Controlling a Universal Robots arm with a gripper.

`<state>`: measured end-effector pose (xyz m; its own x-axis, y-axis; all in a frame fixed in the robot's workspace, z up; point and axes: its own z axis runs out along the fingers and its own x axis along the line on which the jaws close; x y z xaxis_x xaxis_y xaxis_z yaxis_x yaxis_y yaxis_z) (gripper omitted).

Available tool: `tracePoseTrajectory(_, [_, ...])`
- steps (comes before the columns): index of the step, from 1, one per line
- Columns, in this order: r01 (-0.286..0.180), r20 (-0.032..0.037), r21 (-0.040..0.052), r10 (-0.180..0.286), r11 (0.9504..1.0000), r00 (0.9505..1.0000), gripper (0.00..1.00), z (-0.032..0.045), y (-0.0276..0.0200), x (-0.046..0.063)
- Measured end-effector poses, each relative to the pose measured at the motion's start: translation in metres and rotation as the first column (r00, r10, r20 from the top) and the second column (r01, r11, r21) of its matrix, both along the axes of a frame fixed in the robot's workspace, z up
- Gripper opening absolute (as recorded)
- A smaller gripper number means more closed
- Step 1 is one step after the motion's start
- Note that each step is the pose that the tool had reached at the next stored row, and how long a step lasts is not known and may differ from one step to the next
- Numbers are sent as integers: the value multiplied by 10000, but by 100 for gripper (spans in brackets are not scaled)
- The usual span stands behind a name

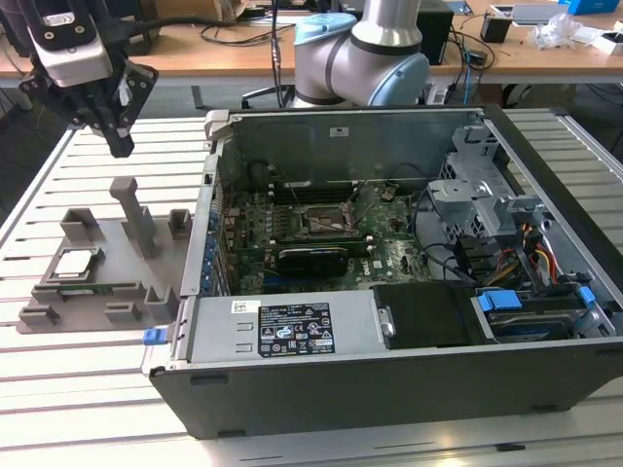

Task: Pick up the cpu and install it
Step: 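Reach for the cpu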

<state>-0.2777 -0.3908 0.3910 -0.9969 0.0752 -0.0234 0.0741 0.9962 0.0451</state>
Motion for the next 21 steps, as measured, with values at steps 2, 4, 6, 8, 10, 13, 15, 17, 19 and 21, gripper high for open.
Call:
tracePoseTrajectory(2, [0, -1, -1, 0, 10000, 10000, 11, -1, 0, -94])
tracePoseTrajectory(4, [1, -1, 0, -1, 10000, 10000, 11, -3, 0, -177])
tracePoseTrajectory(6, [0, -1, -1, 0, 10000, 10000, 11, -3, 0, -252])
tracePoseTrajectory(8, [0, -1, -1, 0, 10000, 10000, 11, -4, 0, -316])
tracePoseTrajectory(10, [1, -1, 0, -1, 10000, 10000, 11, -5, 0, -368])
tracePoseTrajectory(13, [1, -1, 0, -1, 10000, 10000, 11, -6, 0, -438])
tracePoseTrajectory(15, [0, 0, 0, 0, 10000, 10000, 11, -7, 0, -501])
tracePoseTrajectory(17, [0, -1, 0, 0, 10000, 10000, 11, -8, 0, -555])
tracePoseTrajectory(19, [0, -1, -1, 0, 10000, 10000, 11, -9, 0, -604])
tracePoseTrajectory(21, [1, -1, -1, -1, 10000, 10000, 11, -9, 0, -648])
